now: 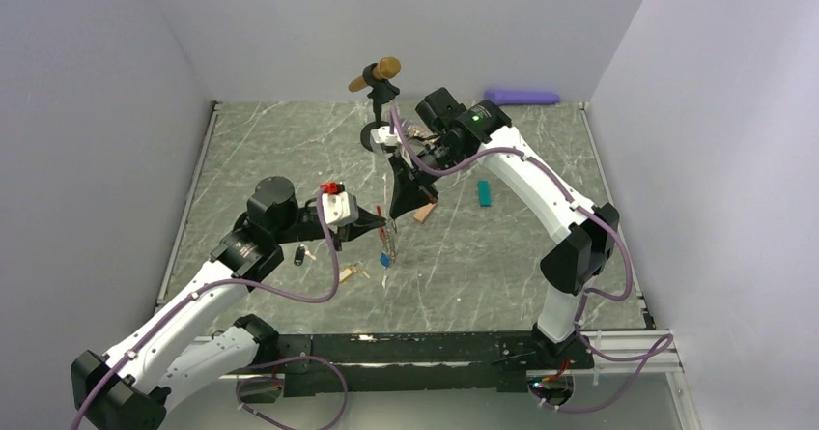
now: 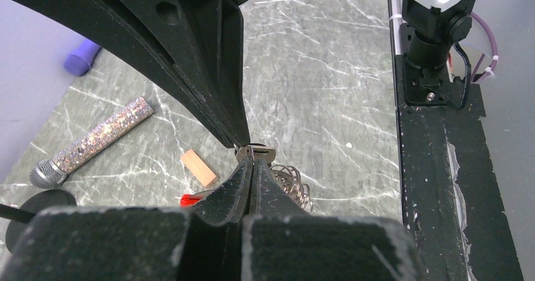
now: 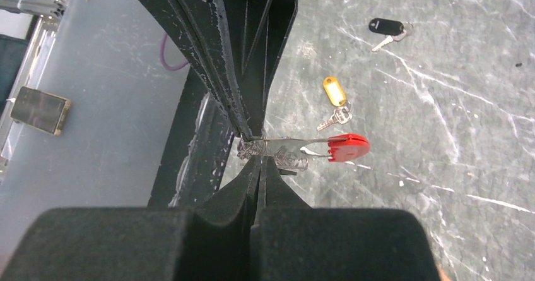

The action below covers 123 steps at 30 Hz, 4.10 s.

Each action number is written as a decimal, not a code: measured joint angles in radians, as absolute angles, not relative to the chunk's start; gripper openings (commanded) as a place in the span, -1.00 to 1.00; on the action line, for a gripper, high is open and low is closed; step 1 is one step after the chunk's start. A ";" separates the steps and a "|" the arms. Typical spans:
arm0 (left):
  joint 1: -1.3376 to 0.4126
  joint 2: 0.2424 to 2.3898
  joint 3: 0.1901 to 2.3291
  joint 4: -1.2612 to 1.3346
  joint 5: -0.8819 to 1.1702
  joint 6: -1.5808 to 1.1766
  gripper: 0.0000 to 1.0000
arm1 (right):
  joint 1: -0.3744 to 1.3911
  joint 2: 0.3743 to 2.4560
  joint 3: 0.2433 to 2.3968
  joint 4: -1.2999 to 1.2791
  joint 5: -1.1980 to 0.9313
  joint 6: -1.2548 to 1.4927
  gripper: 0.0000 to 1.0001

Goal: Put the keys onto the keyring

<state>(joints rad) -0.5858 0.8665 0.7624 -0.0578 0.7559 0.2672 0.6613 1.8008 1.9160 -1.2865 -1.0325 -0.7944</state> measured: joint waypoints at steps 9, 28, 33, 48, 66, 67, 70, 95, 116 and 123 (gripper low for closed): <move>-0.579 0.834 0.722 0.018 0.797 0.263 -1.00 | 0.655 1.801 1.919 -1.301 -1.086 -0.816 -1.00; -0.572 0.788 0.624 0.176 0.841 0.241 -1.00 | 0.656 1.798 1.886 -1.274 -1.136 -0.771 -1.00; -0.569 0.780 0.609 0.199 0.841 0.239 -1.00 | 0.656 1.797 1.872 -1.251 -1.136 -0.743 -1.00; -0.541 0.767 0.509 0.434 0.848 0.073 -1.00 | 0.655 1.778 1.832 -1.193 -1.163 -0.693 -1.00; -0.538 0.934 0.272 1.202 0.653 -0.405 -1.00 | 0.618 1.718 1.707 -1.002 -1.248 -0.547 -1.00; -0.539 0.950 0.270 1.237 0.643 -0.419 -1.00 | 0.613 1.710 1.698 -0.988 -1.258 -0.534 -1.00; -0.548 0.997 0.270 1.329 0.611 -0.460 -1.00 | 0.597 1.692 1.673 -0.942 -1.289 -0.490 -1.00; -0.660 1.190 0.347 1.477 0.442 -0.521 -1.00 | 0.522 1.600 1.456 -0.536 -1.374 -0.094 -1.00; -0.678 1.198 0.366 1.482 0.438 -0.544 -1.00 | 0.453 1.492 1.386 -0.391 -1.362 0.039 -0.32; -0.678 1.198 0.366 1.482 0.449 -0.545 -1.00 | 0.438 1.471 1.379 -0.387 -1.359 0.048 -0.25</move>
<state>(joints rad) -0.6777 1.1980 0.3656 1.4822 0.4488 -0.5446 0.4377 1.4712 1.3788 -0.3870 -1.3594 0.0479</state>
